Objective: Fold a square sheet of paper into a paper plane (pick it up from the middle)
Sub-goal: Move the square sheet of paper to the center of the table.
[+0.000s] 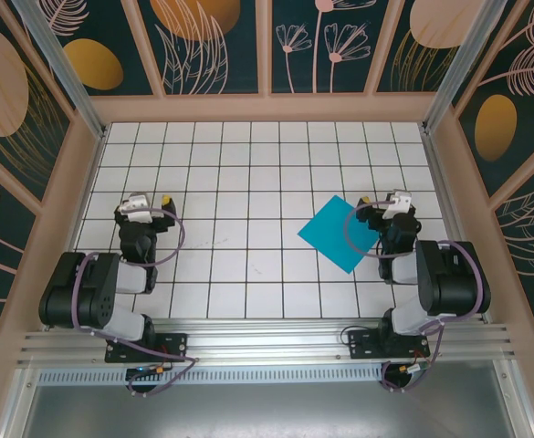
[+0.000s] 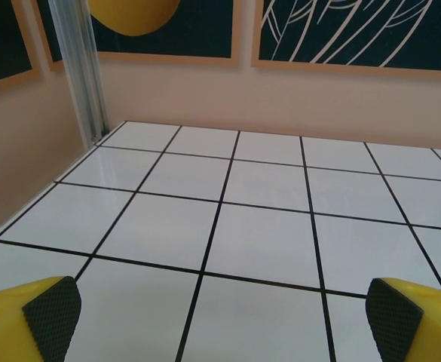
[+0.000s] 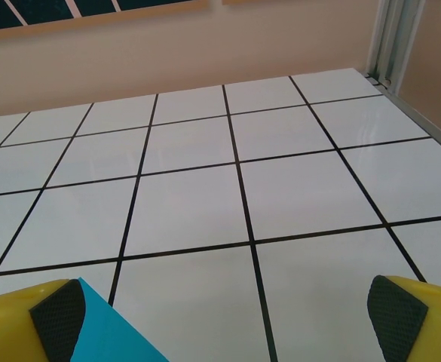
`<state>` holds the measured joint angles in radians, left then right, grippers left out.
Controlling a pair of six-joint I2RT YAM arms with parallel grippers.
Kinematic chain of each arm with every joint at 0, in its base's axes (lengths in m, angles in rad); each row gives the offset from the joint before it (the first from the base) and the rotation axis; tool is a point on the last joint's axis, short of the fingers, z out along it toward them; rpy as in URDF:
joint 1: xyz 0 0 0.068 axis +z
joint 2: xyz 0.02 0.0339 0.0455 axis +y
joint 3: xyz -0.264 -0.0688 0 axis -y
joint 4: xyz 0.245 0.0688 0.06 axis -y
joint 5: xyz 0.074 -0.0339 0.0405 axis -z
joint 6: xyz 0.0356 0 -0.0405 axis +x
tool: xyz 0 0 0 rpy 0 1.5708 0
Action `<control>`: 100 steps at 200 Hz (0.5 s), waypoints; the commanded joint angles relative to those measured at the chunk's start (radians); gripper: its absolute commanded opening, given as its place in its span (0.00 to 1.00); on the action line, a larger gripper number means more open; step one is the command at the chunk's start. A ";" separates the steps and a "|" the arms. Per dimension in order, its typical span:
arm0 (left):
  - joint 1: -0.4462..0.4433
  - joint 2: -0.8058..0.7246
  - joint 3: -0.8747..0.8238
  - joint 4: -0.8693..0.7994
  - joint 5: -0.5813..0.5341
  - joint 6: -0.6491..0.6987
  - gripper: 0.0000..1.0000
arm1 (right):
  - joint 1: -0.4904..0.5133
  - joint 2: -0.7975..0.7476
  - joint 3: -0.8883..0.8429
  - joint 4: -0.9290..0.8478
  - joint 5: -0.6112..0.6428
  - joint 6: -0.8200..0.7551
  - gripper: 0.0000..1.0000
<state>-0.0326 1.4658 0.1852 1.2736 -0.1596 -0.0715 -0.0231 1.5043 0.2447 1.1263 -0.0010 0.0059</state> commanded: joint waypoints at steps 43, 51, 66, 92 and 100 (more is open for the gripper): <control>0.007 -0.393 0.116 -0.495 0.004 -0.233 0.99 | 0.020 -0.034 0.605 -1.163 -0.141 0.324 0.99; 0.007 -0.433 0.142 -0.586 -0.013 -0.324 0.99 | 0.037 -0.022 0.624 -1.193 -0.200 0.352 0.97; 0.007 -0.489 0.183 -0.734 -0.037 -0.472 0.99 | 0.081 -0.019 0.622 -1.200 -0.253 0.420 0.97; 0.007 -0.530 0.201 -0.812 0.120 -0.546 0.99 | 0.157 0.049 0.680 -1.246 -0.281 0.484 0.92; 0.007 -0.526 0.203 -0.808 0.192 -0.558 0.99 | 0.181 0.069 0.689 -1.245 -0.260 0.493 0.91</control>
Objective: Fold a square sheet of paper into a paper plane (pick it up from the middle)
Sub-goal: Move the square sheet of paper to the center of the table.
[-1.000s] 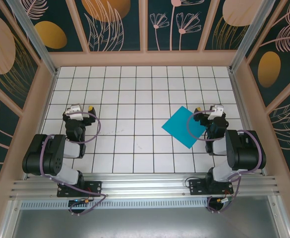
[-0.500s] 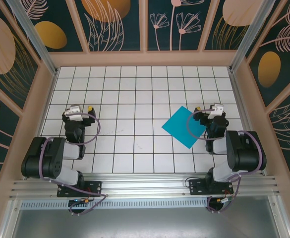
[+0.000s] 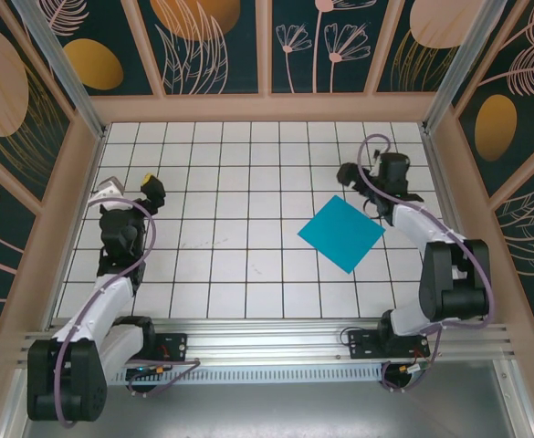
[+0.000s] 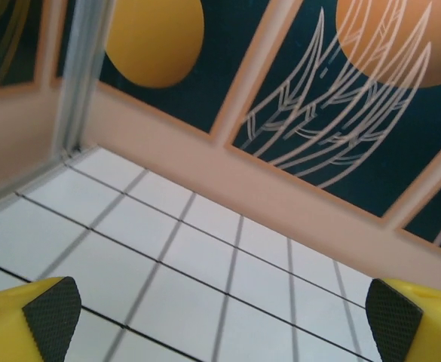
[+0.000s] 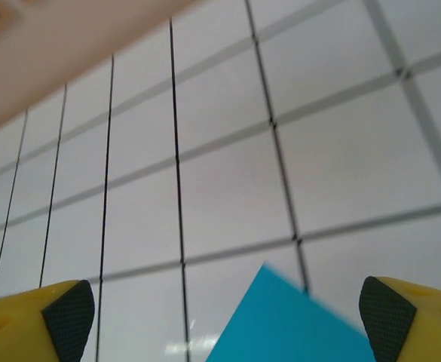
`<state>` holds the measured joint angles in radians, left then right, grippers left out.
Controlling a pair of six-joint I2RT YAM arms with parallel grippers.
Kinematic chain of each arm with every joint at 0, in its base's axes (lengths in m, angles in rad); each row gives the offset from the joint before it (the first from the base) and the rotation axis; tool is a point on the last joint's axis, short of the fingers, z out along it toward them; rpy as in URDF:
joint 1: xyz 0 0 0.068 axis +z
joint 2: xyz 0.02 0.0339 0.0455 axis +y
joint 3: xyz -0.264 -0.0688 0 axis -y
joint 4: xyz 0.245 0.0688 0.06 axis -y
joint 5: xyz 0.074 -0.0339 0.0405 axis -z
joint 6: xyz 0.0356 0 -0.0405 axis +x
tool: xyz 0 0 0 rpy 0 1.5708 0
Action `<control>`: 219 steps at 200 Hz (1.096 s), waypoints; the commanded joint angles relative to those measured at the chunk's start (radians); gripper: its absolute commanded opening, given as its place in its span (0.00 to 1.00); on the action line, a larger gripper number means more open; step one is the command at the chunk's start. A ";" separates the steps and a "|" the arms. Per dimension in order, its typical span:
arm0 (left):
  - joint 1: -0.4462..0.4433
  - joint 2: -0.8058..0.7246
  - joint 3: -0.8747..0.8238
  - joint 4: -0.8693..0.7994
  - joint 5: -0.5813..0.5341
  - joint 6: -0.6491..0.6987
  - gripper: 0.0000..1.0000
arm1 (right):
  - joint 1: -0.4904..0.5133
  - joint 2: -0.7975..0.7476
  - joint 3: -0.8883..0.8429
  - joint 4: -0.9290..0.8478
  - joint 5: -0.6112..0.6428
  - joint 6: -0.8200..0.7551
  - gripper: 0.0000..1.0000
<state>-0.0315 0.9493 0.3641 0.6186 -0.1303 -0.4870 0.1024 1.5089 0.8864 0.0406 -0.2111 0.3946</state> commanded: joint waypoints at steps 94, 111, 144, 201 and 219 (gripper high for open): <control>-0.072 0.213 0.147 -0.254 0.488 -0.169 0.98 | 0.126 0.297 0.163 -0.224 0.030 0.154 0.77; -0.095 0.229 0.148 -0.260 0.483 -0.177 0.99 | 0.157 0.328 0.174 -0.208 0.031 0.134 0.76; -0.126 0.246 0.147 -0.268 0.483 -0.190 0.99 | 0.218 0.437 0.273 -0.272 -0.005 0.076 0.76; -0.167 0.275 0.172 -0.276 0.499 -0.193 0.99 | 0.340 0.520 0.386 -0.303 -0.138 -0.008 0.74; -0.201 0.305 0.190 -0.273 0.511 -0.197 0.98 | 0.370 0.496 0.442 -0.358 -0.094 -0.036 0.74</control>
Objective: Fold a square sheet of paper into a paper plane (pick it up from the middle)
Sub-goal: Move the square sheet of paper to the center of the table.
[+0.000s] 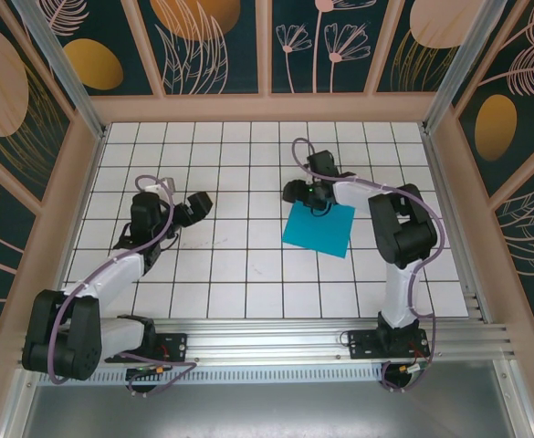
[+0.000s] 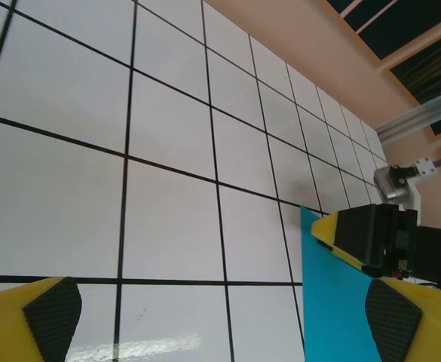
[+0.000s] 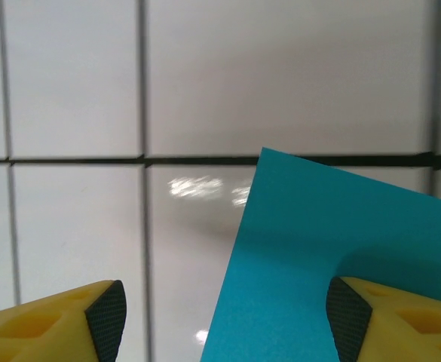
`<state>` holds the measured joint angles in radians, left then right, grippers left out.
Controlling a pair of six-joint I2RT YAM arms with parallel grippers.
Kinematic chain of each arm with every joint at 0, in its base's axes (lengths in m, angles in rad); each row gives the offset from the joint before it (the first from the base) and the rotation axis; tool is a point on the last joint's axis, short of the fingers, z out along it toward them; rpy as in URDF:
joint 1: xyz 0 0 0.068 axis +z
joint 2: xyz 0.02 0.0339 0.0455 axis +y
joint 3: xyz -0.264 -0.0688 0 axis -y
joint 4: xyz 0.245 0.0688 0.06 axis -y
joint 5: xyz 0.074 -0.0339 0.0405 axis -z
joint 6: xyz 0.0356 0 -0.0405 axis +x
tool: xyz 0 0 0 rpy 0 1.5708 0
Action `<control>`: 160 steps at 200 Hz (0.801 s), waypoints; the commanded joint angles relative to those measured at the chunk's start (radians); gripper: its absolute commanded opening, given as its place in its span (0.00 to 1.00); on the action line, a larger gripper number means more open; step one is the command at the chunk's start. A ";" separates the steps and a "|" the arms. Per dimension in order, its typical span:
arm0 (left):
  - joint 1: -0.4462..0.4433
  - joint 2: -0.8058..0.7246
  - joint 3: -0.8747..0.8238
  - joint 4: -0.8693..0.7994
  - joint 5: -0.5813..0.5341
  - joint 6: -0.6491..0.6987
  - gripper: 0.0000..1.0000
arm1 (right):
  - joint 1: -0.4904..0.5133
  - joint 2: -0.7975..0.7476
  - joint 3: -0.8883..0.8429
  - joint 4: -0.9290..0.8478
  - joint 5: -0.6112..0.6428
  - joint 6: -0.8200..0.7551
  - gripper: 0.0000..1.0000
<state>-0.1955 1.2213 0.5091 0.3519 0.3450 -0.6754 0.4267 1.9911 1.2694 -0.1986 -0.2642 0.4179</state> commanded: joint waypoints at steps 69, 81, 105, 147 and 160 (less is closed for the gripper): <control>-0.187 0.196 0.147 0.019 0.056 -0.016 0.98 | -0.069 -0.190 -0.073 -0.169 0.191 0.003 0.79; -0.191 0.210 0.154 0.026 0.071 -0.022 0.99 | -0.070 -0.187 -0.092 -0.175 0.206 0.013 0.78; -0.191 0.213 0.147 0.054 0.056 -0.029 0.99 | -0.067 -0.167 -0.115 -0.183 0.225 0.032 0.78; -0.190 0.205 0.146 0.032 0.064 -0.011 0.98 | -0.036 -0.085 -0.084 -0.162 0.179 -0.009 0.78; -0.191 0.197 0.142 0.026 0.051 -0.009 0.99 | -0.027 -0.049 -0.062 -0.162 0.153 -0.022 0.78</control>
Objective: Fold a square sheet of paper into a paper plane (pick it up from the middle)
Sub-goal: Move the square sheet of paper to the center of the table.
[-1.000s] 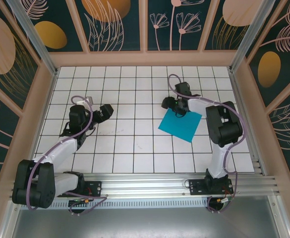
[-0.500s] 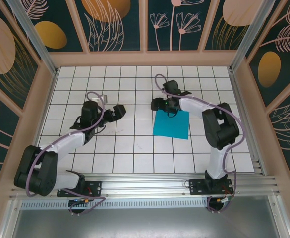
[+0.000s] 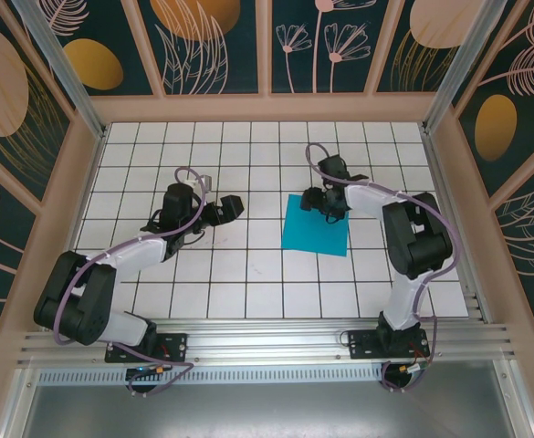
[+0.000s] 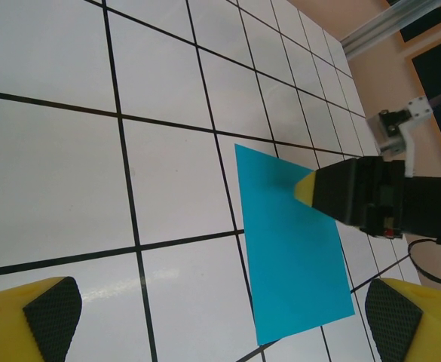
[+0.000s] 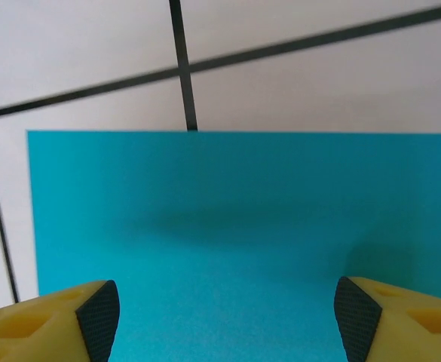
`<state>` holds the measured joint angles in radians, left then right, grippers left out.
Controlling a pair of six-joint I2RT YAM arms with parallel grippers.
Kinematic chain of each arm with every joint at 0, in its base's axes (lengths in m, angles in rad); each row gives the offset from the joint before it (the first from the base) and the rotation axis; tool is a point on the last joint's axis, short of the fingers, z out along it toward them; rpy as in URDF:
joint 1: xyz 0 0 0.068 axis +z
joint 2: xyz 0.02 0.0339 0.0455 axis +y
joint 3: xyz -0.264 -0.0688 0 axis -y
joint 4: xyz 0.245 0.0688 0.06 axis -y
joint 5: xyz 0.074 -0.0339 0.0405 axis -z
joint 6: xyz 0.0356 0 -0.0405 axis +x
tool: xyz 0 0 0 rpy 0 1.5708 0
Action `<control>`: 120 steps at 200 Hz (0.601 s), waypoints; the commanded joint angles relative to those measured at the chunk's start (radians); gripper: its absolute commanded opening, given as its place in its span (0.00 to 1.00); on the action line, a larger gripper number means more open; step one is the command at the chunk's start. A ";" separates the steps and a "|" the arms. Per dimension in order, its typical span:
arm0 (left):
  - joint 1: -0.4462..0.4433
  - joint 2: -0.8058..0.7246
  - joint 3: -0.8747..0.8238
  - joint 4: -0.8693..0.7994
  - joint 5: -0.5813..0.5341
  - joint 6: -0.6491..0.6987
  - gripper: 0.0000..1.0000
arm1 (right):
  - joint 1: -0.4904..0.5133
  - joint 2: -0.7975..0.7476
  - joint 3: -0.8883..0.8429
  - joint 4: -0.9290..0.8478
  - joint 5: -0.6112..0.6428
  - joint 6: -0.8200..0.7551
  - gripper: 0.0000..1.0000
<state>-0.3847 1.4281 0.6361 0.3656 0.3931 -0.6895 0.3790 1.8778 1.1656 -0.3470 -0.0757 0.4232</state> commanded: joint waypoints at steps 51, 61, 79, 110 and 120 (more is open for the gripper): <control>0.000 -0.032 -0.002 0.012 -0.019 0.004 0.99 | 0.083 0.122 0.147 -0.058 -0.024 -0.082 0.77; -0.001 -0.032 -0.001 0.012 -0.016 0.002 0.99 | 0.097 0.102 0.169 -0.086 0.044 -0.077 0.78; -0.001 -0.032 0.005 0.010 -0.006 -0.001 0.99 | 0.116 0.063 0.210 -0.159 0.152 -0.070 0.79; -0.026 0.003 0.028 0.000 -0.016 0.003 0.99 | 0.118 0.036 0.242 -0.260 0.204 -0.088 0.84; -0.042 0.025 0.044 -0.011 -0.021 -0.001 0.98 | 0.119 0.046 0.250 -0.292 0.199 -0.093 0.85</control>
<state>-0.3965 1.4208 0.6365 0.3649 0.3824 -0.6895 0.5011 1.9556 1.3781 -0.4976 0.0608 0.3584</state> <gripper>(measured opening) 0.986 0.840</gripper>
